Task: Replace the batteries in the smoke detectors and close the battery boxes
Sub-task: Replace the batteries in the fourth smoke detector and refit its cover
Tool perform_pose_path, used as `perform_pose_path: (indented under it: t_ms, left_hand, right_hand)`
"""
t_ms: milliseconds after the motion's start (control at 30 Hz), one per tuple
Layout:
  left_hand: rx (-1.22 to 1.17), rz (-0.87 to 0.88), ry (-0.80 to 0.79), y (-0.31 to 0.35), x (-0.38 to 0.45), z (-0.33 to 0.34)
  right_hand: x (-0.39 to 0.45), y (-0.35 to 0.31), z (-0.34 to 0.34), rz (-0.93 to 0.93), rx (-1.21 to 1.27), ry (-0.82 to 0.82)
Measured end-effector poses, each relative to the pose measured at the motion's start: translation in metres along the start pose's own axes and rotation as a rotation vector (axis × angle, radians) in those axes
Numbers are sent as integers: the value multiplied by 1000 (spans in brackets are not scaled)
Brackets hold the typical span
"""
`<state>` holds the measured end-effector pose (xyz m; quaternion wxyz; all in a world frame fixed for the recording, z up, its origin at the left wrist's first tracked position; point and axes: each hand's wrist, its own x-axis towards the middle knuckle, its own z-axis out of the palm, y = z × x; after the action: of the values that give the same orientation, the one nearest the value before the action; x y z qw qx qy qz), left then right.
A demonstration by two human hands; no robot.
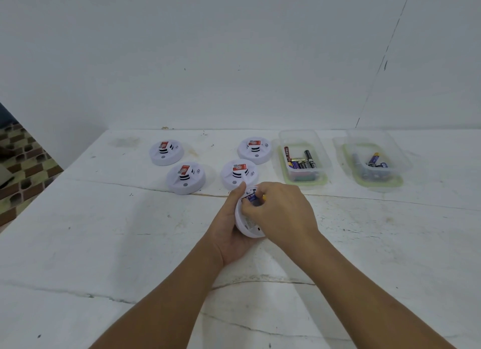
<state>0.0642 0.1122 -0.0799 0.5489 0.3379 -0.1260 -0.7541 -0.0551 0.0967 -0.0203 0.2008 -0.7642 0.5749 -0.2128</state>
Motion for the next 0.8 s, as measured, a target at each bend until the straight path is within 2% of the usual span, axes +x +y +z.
perform_pose_path:
  t_ms: [467,800]
  left_hand:
    - [-7,1,10,0,-2,3]
    - [25,-3,33,2,-2,2]
  right_hand:
    - [1,4,-2,34,209,-18]
    - [-9,21,16,-202,206,2]
